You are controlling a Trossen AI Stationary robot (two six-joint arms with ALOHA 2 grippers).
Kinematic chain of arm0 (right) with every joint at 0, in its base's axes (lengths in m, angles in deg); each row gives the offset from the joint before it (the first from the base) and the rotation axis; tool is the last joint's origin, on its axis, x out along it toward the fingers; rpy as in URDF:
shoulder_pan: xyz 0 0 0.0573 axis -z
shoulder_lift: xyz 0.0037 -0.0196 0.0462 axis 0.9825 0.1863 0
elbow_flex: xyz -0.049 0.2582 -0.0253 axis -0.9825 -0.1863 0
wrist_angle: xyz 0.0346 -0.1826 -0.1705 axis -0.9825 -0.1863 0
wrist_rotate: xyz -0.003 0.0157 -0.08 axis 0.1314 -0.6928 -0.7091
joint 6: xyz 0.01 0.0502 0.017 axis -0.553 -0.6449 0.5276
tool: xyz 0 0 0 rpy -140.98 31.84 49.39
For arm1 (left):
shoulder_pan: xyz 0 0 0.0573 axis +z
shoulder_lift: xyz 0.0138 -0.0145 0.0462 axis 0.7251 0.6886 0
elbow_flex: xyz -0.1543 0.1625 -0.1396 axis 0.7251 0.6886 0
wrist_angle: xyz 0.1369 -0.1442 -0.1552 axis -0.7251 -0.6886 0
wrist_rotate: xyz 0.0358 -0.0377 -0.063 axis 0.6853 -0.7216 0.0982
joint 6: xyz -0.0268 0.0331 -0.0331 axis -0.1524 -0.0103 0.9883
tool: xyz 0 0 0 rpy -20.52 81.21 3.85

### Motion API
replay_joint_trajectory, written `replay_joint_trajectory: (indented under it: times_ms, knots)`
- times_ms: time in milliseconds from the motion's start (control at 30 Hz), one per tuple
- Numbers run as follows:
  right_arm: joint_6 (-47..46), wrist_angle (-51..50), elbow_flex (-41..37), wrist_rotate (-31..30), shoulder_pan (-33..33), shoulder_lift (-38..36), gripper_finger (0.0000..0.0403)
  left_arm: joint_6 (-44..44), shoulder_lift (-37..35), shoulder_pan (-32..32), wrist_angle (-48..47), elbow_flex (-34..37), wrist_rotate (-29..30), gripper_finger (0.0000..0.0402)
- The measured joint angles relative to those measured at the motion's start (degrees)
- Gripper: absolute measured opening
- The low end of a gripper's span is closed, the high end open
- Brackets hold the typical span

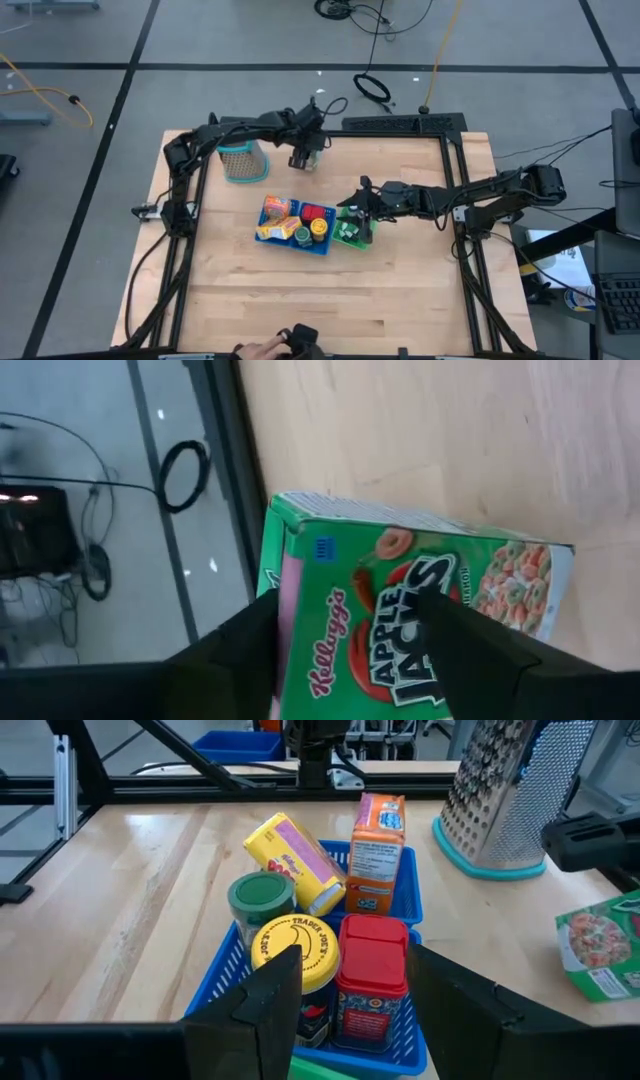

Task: Pick & Place Kitchen Items
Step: Put the green cereal box into the left blue bin

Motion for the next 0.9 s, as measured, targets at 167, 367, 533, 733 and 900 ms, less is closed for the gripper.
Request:
replay_joint_trajectory:
  times_ms: [167, 367, 533, 733, 900]
  knots:
    - [0.50, -0.13, 0.00, -0.05, -0.02, 0.00, 0.0171, 1.76, -1.49, -0.56, -1.11, 0.22, 2.29, 0.0114]
    - [0.58, -0.22, -0.02, -0.07, -0.03, 0.00, 0.0171, 2.75, -5.32, -1.45, -1.50, 0.46, 2.40, 0.0016]
    - [0.47, -0.70, -0.02, -0.09, -0.09, 0.00, 0.0171, 7.08, -8.80, -2.67, -4.15, 0.39, 2.65, 0.0006]
    - [0.14, -1.31, -0.02, -0.09, -0.09, 0.00, 0.0171, 12.48, -12.87, -5.88, -10.09, 0.35, 2.99, 0.0004]
    - [-0.25, -1.74, -0.02, -0.09, -0.09, 0.00, 0.0171, 18.46, -15.79, -9.77, -14.68, 0.35, 3.40, 0.0003]
